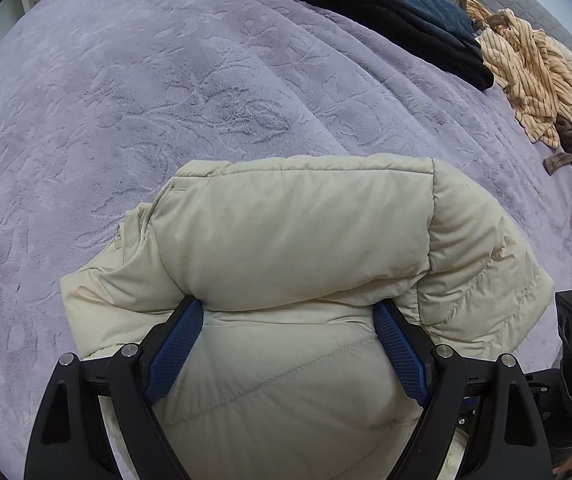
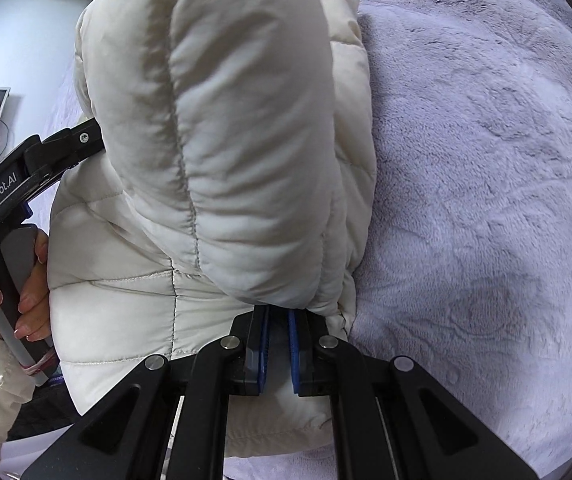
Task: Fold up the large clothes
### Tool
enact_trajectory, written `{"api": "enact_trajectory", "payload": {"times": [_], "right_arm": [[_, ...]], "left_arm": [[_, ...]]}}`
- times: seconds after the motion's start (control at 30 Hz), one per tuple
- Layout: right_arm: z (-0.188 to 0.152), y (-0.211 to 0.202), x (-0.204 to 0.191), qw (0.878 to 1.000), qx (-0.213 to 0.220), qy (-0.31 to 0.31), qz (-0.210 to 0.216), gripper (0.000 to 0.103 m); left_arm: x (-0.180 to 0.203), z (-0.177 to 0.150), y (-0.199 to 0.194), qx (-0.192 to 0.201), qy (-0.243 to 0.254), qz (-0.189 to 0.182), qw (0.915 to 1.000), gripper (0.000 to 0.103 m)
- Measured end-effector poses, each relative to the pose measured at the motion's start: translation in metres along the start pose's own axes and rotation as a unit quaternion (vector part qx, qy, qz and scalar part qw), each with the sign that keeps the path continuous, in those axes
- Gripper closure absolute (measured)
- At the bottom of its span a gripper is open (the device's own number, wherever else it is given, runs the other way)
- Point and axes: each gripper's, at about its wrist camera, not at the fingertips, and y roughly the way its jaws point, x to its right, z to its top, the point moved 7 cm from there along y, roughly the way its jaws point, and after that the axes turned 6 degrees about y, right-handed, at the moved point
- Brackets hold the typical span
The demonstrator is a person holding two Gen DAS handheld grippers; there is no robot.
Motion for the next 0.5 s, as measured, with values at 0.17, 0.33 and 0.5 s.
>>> {"api": "enact_trajectory", "payload": {"times": [0.17, 0.33, 0.5], "right_arm": [[0.001, 0.001, 0.004, 1.000, -0.004, 0.006, -0.001, 0.096], [0.005, -0.007, 0.001, 1.000, -0.010, 0.008, -0.004, 0.093], [0.006, -0.022, -0.009, 1.000, -0.015, -0.005, -0.012, 0.091]], "left_arm": [[0.000, 0.001, -0.012, 0.002, -0.004, 0.009, 0.9999, 0.016], [-0.002, -0.003, -0.037, 0.007, -0.016, 0.025, 0.9995, 0.016], [-0.004, -0.017, -0.074, 0.018, -0.032, 0.036, 0.9987, 0.016]]}}
